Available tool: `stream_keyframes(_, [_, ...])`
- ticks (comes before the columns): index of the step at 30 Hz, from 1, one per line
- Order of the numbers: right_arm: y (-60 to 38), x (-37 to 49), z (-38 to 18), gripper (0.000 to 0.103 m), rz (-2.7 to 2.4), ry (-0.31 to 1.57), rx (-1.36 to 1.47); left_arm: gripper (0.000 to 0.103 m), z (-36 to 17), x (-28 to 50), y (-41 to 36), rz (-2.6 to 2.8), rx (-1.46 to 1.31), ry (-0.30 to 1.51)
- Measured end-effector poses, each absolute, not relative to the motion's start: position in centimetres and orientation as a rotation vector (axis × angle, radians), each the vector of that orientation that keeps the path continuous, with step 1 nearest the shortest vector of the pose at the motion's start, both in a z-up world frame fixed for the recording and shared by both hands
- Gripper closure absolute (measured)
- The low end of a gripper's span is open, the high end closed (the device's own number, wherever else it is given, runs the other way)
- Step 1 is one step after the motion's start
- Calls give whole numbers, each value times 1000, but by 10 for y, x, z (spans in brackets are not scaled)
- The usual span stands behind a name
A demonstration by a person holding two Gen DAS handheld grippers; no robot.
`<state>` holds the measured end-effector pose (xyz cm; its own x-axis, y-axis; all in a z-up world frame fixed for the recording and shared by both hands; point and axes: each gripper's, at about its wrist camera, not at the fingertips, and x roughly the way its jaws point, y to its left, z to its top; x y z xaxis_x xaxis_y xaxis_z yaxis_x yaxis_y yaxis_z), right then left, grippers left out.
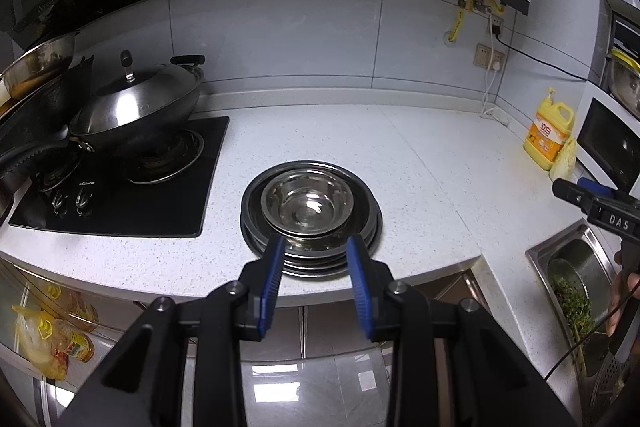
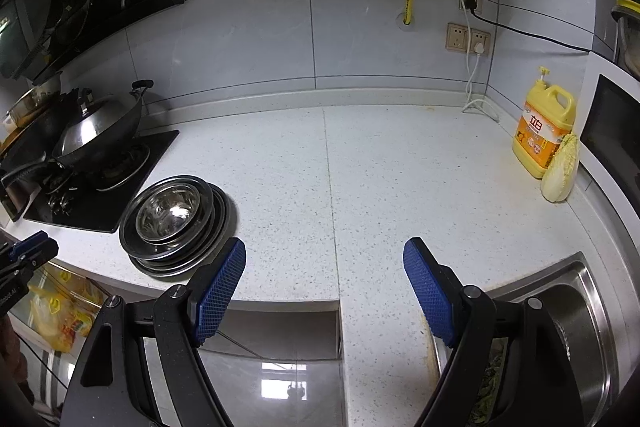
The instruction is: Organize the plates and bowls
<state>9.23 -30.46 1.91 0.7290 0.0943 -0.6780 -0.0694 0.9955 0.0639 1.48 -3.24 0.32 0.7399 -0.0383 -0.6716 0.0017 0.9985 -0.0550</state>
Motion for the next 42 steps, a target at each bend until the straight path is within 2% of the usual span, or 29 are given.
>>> stream_keyframes(10, [-289,95,19,26,45,739,40,72,3,18,-20,-105,-42,694])
stream_keyframes(30, [-276,116,-4,26,92,808,46,72,-8,7,-12,-28,-68,737])
stream_keyframes(42, [-300,146,-22,26,90,930,185,72,0,-2,-13,32,-62,735])
